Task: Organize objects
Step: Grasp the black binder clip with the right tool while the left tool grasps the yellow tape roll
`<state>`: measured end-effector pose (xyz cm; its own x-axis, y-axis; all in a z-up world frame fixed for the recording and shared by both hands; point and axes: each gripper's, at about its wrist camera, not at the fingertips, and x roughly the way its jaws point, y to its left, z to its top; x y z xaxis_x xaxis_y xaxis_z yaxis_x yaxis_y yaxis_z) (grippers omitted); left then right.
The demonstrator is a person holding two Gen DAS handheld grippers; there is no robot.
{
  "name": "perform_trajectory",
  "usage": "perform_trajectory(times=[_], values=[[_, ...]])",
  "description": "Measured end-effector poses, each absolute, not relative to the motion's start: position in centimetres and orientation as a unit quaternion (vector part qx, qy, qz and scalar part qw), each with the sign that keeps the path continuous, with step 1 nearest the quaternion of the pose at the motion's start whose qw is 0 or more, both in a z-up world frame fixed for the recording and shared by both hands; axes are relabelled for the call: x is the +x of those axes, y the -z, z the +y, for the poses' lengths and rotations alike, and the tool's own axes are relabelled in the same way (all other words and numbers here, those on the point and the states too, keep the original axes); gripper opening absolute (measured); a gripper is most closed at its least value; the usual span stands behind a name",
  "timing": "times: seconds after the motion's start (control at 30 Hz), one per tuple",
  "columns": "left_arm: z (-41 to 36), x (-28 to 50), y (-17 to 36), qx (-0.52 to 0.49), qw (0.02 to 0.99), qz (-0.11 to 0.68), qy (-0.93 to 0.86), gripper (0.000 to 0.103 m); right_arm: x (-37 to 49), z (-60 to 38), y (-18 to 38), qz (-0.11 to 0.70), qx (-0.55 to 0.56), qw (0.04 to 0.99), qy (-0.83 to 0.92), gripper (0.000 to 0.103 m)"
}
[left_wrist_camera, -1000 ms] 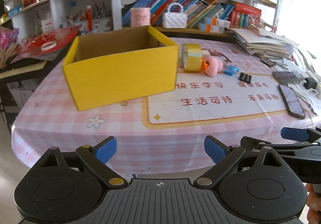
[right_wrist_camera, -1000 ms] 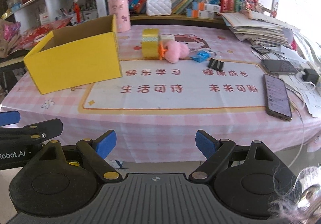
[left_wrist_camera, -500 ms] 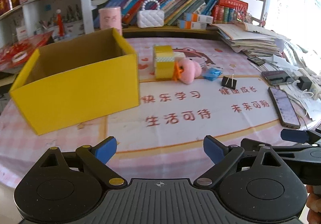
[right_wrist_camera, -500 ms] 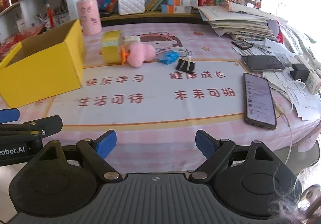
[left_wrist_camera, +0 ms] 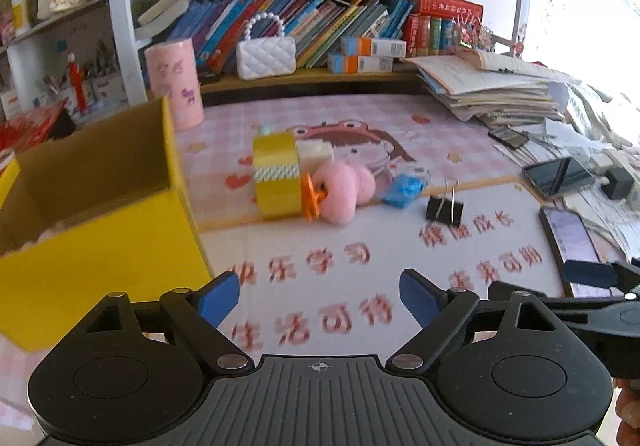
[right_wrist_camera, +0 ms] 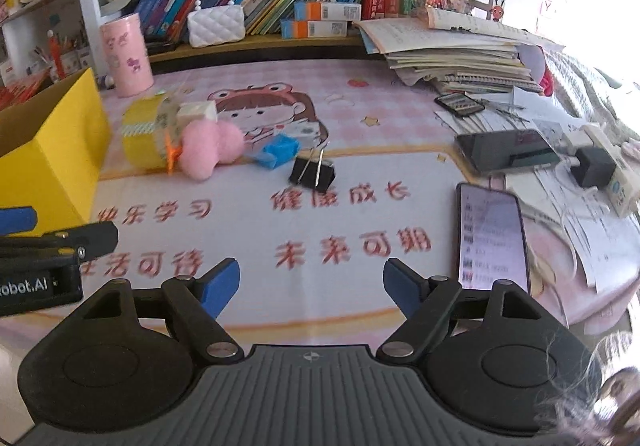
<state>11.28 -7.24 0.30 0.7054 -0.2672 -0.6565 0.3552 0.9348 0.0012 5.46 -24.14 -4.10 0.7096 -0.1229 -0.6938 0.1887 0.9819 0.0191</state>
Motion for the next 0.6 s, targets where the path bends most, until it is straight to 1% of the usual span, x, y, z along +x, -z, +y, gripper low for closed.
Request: perform_trajectory(times=[0.13, 0.33, 0.5, 0.6], values=[[-8.9, 13.4, -0.7, 0.067, 0.926, 0.337, 0.154, 0.084, 7.5, -25.6, 4.5, 0.371, 0.045, 0.924, 0.077, 0.075], [-10.9, 16.8, -1.4, 0.070, 0.938, 0.315, 0.123, 0.076, 10.9, -26.9, 5.4, 0.364, 0.040, 0.928, 0.063, 0.072], [-11.2, 19.4, -1.3, 0.069, 0.941, 0.318, 0.092, 0.071, 13.8, -27.7, 6.4, 0.374, 0.049, 0.924, 0.058, 0.069], [-11.1, 20.7, -1.1, 0.067, 0.940, 0.325, 0.075, 0.067, 15.4, -28.0, 7.2, 0.382, 0.059, 0.920, 0.063, 0.066]])
